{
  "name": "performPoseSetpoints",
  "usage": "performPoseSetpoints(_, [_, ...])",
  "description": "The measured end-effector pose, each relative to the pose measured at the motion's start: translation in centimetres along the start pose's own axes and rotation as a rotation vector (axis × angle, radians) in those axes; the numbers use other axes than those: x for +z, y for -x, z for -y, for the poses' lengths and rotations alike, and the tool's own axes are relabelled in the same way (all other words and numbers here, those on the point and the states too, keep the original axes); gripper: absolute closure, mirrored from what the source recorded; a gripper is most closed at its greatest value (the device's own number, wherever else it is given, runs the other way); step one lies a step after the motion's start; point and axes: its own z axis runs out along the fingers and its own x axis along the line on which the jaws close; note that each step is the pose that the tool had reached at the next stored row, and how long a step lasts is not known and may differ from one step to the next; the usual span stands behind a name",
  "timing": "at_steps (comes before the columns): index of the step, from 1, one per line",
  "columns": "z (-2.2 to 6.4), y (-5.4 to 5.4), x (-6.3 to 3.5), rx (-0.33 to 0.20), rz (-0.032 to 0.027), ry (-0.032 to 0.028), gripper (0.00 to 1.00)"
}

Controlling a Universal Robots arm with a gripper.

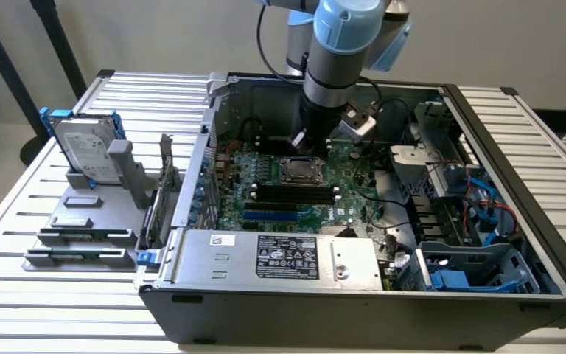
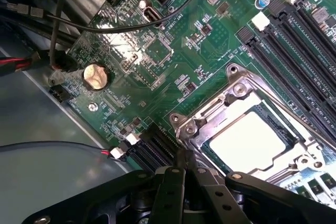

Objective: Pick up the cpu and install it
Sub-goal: 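Install the first cpu locking lever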

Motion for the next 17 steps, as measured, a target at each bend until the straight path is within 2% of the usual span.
performPoseSetpoints(8, [-0.27,0.8,-0.92,0.0,0.0003,-0.0002,0.89])
performPoseSetpoints(17, [0.18,2.4,-1.61,0.0,0.0002,-0.0002,0.89])
